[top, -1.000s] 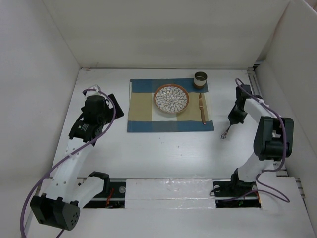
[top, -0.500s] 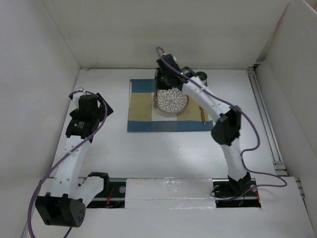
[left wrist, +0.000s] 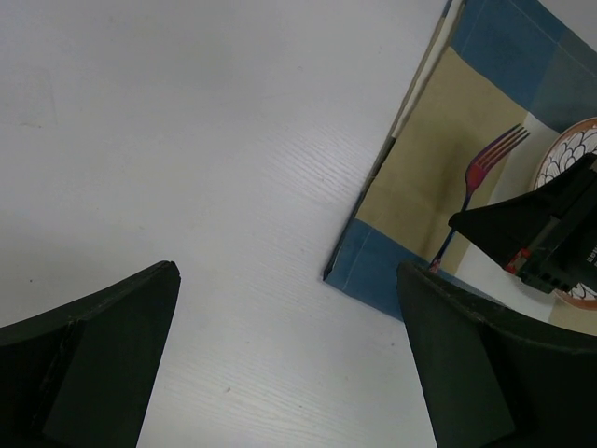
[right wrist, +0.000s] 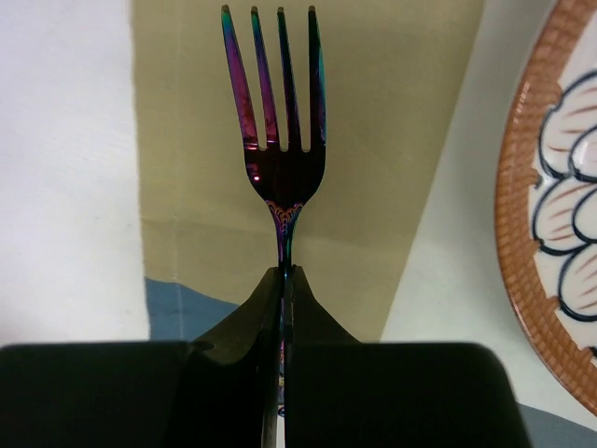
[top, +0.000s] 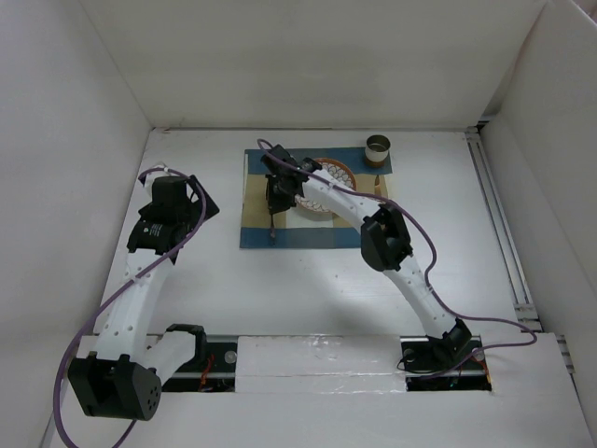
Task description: Set the dinner table for one person
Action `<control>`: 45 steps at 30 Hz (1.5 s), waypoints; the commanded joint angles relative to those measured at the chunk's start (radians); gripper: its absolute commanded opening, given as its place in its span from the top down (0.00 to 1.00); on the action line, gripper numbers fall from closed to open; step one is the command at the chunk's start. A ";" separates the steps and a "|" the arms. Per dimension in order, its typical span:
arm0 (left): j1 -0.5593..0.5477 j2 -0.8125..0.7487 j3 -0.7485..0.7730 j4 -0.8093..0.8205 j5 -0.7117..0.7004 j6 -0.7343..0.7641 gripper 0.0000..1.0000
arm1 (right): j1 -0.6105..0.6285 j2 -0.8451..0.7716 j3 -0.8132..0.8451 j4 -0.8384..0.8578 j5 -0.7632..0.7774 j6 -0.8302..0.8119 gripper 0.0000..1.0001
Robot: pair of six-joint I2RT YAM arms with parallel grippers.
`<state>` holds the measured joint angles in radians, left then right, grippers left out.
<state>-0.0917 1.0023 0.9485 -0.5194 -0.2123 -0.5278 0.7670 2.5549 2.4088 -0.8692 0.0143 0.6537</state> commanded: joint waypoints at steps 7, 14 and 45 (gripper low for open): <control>0.000 -0.005 -0.001 0.030 0.031 0.023 0.00 | -0.003 -0.009 0.059 0.125 -0.069 0.052 1.00; 0.000 -0.005 -0.001 0.030 0.050 0.032 0.00 | -0.046 0.028 0.099 0.147 -0.096 0.052 1.00; 0.000 -0.014 -0.001 0.048 0.087 0.051 0.00 | -0.066 0.114 0.115 0.223 -0.114 0.015 0.99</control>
<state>-0.0917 1.0023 0.9485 -0.4973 -0.1314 -0.4934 0.6949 2.6591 2.4798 -0.6811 -0.0895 0.6876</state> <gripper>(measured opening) 0.997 0.023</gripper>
